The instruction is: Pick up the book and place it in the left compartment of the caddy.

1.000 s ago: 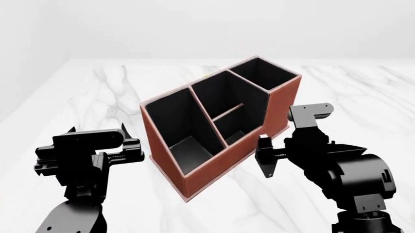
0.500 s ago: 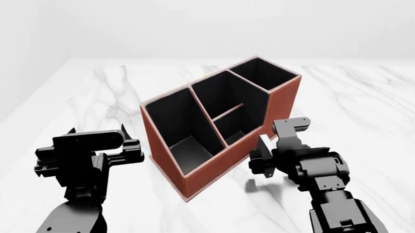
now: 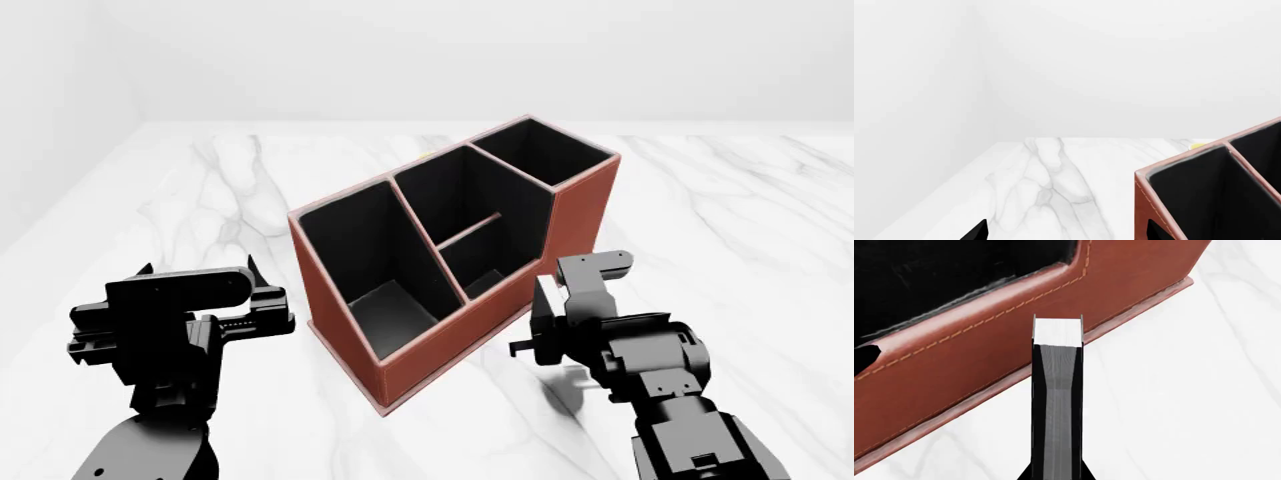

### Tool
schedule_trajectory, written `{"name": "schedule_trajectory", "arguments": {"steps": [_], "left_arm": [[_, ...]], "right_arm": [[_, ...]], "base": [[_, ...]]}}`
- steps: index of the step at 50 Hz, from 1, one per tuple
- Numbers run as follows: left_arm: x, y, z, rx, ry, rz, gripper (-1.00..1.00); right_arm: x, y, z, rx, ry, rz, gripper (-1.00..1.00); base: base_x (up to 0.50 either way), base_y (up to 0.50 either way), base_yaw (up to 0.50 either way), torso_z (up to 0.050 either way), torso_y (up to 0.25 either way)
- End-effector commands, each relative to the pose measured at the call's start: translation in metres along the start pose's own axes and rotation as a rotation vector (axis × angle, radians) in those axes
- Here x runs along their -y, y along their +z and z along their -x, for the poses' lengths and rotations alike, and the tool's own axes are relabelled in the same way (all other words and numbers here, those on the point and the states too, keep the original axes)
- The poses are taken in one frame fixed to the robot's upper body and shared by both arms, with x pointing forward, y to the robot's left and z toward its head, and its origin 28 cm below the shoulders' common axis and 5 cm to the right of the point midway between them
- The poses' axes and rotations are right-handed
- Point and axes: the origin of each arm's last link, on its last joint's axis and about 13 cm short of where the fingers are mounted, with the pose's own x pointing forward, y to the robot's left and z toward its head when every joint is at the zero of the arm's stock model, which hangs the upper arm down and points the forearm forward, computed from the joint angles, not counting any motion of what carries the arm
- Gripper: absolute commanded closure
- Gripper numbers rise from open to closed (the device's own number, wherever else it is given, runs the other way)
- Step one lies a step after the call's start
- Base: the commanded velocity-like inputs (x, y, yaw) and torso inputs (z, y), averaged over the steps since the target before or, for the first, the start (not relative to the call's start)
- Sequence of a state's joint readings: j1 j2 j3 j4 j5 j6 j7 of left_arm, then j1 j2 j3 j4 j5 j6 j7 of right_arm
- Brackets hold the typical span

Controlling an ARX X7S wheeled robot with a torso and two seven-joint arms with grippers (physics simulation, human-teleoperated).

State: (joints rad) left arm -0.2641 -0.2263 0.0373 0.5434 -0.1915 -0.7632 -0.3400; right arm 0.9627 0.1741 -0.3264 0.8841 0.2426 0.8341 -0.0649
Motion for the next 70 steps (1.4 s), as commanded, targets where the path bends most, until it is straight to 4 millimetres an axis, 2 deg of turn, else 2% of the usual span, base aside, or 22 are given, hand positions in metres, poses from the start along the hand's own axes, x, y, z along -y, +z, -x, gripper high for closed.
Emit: {"name": "schedule_trajectory", "arguments": {"steps": [1, 3, 6, 11, 13, 15, 18, 20, 22, 26, 32, 37, 41, 50, 60, 70], "left_arm": [[0.0, 0.0, 0.0, -0.001, 0.001, 0.0, -1.0], [0.0, 0.0, 0.0, -0.001, 0.001, 0.0, -1.0], [-0.001, 0.0, 0.001, -0.001, 0.003, -0.001, -1.0], [0.0, 0.0, 0.0, -0.001, 0.003, 0.001, -1.0], [0.0, 0.0, 0.001, 0.0, 0.003, 0.001, -1.0], [0.0, -0.001, 0.001, -0.001, 0.003, 0.001, -1.0], [0.0, 0.0, 0.0, 0.0, 0.003, 0.0, -1.0], [0.0, 0.001, 0.0, 0.003, 0.002, 0.0, -1.0], [0.0, 0.001, 0.0, 0.003, 0.002, 0.0, -1.0], [0.0, 0.001, 0.001, 0.003, 0.004, 0.001, -1.0], [-0.002, 0.001, 0.0, 0.004, 0.009, 0.003, -1.0], [-0.002, 0.001, 0.0, 0.004, 0.011, 0.004, -1.0], [-0.002, 0.0, 0.0, 0.003, 0.013, 0.005, -1.0], [-0.003, -0.001, 0.0, 0.0, 0.014, 0.006, -1.0], [-0.002, -0.001, -0.001, -0.001, 0.015, 0.006, -1.0], [-0.003, 0.0, 0.0, 0.002, 0.019, 0.005, -1.0]], "right_arm": [[0.003, 0.018, 0.029, 0.115, -0.005, -0.015, 1.0], [0.004, 0.024, 0.045, 0.153, -0.002, -0.021, 1.0], [0.012, 0.034, 0.086, 0.218, -0.008, -0.011, 1.0], [0.019, 0.031, 0.132, 0.281, -0.014, 0.011, 1.0], [0.021, 0.03, 0.142, 0.291, 0.0, 0.018, 1.0], [0.032, 0.03, 0.16, 0.313, -0.118, 0.017, 1.0], [0.025, 0.031, 0.184, 0.329, -0.05, 0.047, 1.0], [0.018, 0.031, 0.2, 0.33, 0.087, 0.072, 1.0], [0.014, 0.036, 0.213, 0.35, 0.115, 0.095, 1.0], [0.003, 0.044, 0.226, 0.369, 0.198, 0.121, 1.0], [-0.017, 0.057, 0.227, 0.37, 0.291, 0.185, 1.0], [-0.031, 0.077, 0.222, 0.362, 0.344, 0.22, 1.0], [-0.04, 0.091, 0.21, 0.35, 0.38, 0.242, 1.0], [-0.057, 0.113, 0.17, 0.312, 0.425, 0.253, 1.0], [-0.063, 0.124, 0.138, 0.253, 0.43, 0.252, 1.0], [-0.075, 0.131, 0.117, 0.217, 0.447, 0.268, 1.0]], "base": [[0.0, 0.0, 0.0, 0.0, 0.0], [0.0, 0.0, 0.0, 0.0, 0.005], [0.0, 0.0, 0.0, 0.0, 0.0], [0.0, 0.0, 0.0, 0.0, 0.002], [0.0, 0.0, 0.0, 0.0, 0.0], [0.0, 0.0, 0.0, 0.0, 0.005], [0.0, 0.0, 0.0, 0.0, 0.0], [0.0, 0.0, 0.0, 0.0, 0.0], [0.0, 0.0, 0.0, 0.0, 0.0], [0.0, 0.0, 0.0, 0.0, 0.003], [0.0, 0.0, 0.0, 0.0, 0.0], [0.0, 0.0, 0.0, 0.0, 0.002], [0.0, 0.0, 0.0, 0.0, 0.0], [0.0, 0.0, 0.0, 0.0, 0.001], [0.0, 0.0, 0.0, 0.0, 0.001], [0.0, 0.0, 0.0, 0.0, 0.002]]}}
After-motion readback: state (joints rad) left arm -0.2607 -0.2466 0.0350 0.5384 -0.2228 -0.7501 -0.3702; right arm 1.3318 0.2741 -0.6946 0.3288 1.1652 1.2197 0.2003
